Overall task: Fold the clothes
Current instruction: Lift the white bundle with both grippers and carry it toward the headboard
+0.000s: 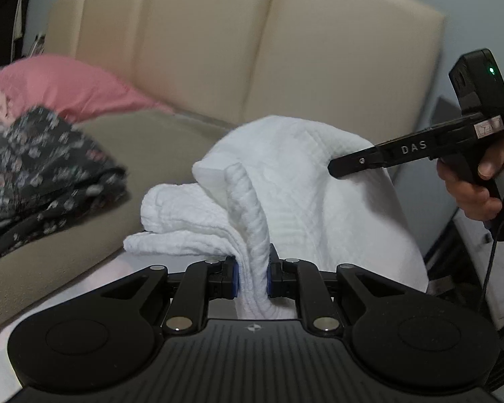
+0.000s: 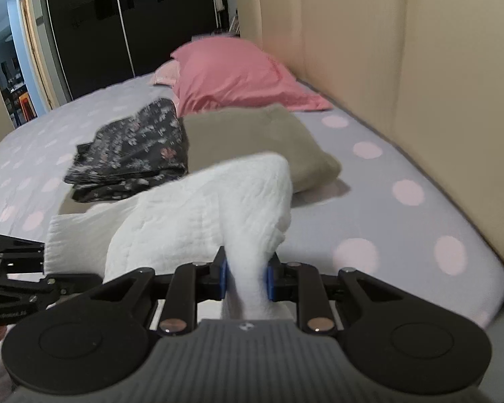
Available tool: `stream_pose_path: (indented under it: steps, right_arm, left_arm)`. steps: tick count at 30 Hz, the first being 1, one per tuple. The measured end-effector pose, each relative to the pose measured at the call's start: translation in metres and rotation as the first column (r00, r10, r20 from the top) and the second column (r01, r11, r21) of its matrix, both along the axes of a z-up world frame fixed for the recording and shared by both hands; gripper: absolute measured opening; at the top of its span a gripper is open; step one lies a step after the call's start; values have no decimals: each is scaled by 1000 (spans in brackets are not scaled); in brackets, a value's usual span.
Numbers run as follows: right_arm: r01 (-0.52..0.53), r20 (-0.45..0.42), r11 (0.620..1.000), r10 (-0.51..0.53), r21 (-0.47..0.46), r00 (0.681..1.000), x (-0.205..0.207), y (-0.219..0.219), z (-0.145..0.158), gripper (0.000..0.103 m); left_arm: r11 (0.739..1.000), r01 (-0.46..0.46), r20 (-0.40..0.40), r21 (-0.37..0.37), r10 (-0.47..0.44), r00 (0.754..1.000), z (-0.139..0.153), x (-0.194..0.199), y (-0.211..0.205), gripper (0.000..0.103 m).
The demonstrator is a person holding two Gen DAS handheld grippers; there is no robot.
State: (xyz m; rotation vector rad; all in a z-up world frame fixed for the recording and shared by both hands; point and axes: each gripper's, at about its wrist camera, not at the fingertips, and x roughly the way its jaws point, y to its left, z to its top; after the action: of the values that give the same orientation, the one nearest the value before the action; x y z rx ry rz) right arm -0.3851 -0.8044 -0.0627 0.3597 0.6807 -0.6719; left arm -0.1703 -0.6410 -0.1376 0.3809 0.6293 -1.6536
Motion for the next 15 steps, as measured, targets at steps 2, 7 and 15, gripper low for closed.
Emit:
stream_pose_path:
  steps: [2, 7, 15]
  right_arm:
    - [2, -23, 1000, -2, 18, 1000, 16, -13, -18, 24]
    - [10, -81, 998, -5, 63, 997, 56, -44, -64, 24]
    - [100, -113, 977, -80, 190, 990, 68, -72, -83, 55]
  left_arm:
    - [1000, -14, 13, 25, 14, 1000, -13, 6, -7, 12]
    - [995, -26, 24, 100, 23, 999, -44, 15, -21, 13]
    - [970, -50, -204, 238, 101, 974, -57, 53, -31, 28]
